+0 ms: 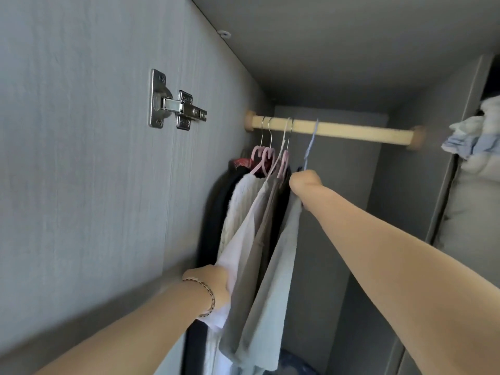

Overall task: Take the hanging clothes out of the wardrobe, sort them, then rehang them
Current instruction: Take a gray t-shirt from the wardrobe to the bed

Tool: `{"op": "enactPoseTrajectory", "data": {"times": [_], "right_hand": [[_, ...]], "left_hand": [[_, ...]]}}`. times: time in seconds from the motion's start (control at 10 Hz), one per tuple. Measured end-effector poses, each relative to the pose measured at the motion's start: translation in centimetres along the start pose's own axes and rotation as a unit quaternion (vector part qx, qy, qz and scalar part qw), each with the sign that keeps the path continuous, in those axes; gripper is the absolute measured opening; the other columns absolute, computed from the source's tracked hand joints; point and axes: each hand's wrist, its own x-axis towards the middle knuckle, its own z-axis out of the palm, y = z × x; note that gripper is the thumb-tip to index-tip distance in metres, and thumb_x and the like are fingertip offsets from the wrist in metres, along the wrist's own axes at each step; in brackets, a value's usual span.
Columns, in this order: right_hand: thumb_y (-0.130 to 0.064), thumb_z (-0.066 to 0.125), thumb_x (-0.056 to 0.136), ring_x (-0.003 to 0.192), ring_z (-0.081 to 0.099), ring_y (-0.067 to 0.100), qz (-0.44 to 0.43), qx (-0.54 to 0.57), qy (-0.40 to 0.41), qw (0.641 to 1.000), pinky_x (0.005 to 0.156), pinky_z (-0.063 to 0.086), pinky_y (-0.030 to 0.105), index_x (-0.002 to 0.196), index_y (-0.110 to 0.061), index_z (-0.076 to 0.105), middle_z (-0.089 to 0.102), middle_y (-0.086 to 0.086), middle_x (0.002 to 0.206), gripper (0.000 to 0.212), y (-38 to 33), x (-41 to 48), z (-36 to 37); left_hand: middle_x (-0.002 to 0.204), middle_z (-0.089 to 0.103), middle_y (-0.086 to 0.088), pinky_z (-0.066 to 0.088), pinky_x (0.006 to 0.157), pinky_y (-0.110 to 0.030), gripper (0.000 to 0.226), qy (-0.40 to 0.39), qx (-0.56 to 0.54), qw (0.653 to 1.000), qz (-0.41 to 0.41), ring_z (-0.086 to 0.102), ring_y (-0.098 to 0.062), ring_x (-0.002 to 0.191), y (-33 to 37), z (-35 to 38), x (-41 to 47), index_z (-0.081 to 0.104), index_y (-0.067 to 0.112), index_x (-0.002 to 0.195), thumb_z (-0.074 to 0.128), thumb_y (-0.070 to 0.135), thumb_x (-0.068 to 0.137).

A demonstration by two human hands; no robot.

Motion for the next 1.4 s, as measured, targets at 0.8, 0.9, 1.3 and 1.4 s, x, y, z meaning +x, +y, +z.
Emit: {"op": "enactPoseTrajectory", "data": {"times": [0.8, 0.9, 1.3, 1.4], "right_hand": [[0.003, 0.034, 0.085, 0.055, 0.037, 0.015, 0.092, -0.178, 0.127, 0.972, 0.047, 0.029, 0.022, 0.061, -0.014, 0.035, 0.039, 0.001, 0.064, 0.030, 8.9, -32.8, -5.6], [0.004, 0.034, 0.082, 0.055, 0.038, 0.017, 0.140, -0.193, 0.158, 0.958, 0.047, 0.026, 0.023, 0.059, -0.016, 0.034, 0.040, 0.001, 0.063, 0.030, 9.8, -41.1, -6.4], [0.010, 0.038, 0.077, 0.059, 0.038, 0.020, 0.338, -0.212, 0.378, 0.836, 0.044, 0.029, 0.018, 0.057, -0.016, 0.036, 0.039, -0.001, 0.061, 0.032, 11.1, -75.7, -10.5], [0.011, 0.040, 0.074, 0.055, 0.032, 0.014, 0.379, -0.235, 0.436, 0.782, 0.040, 0.027, 0.014, 0.053, -0.018, 0.031, 0.034, -0.004, 0.058, 0.036, 10.0, -84.2, -11.1]], "left_hand": [[0.110, 0.066, -0.005, 0.049, 0.084, -0.027, 0.030, 0.038, -0.025, 0.959, 0.278, 0.063, -0.024, 0.099, 5.6, 10.9, -12.9, 0.062, 0.013, 0.107, 0.037, 0.022, 0.094], [0.114, 0.063, -0.006, 0.049, 0.088, -0.031, 0.028, 0.011, 0.010, 0.943, 0.334, 0.061, -0.025, 0.104, 7.0, 14.1, -17.8, 0.058, 0.014, 0.109, 0.036, 0.018, 0.091], [0.117, 0.062, -0.009, 0.047, 0.085, -0.029, 0.030, -0.047, 0.077, 0.795, 0.600, 0.060, -0.026, 0.109, 15.5, 24.7, -43.3, 0.060, 0.008, 0.114, 0.043, 0.023, 0.094], [0.117, 0.062, -0.010, 0.046, 0.086, -0.031, 0.030, -0.058, 0.092, 0.735, 0.669, 0.059, -0.028, 0.108, 17.3, 27.0, -51.1, 0.059, 0.010, 0.114, 0.042, 0.022, 0.093]]}}
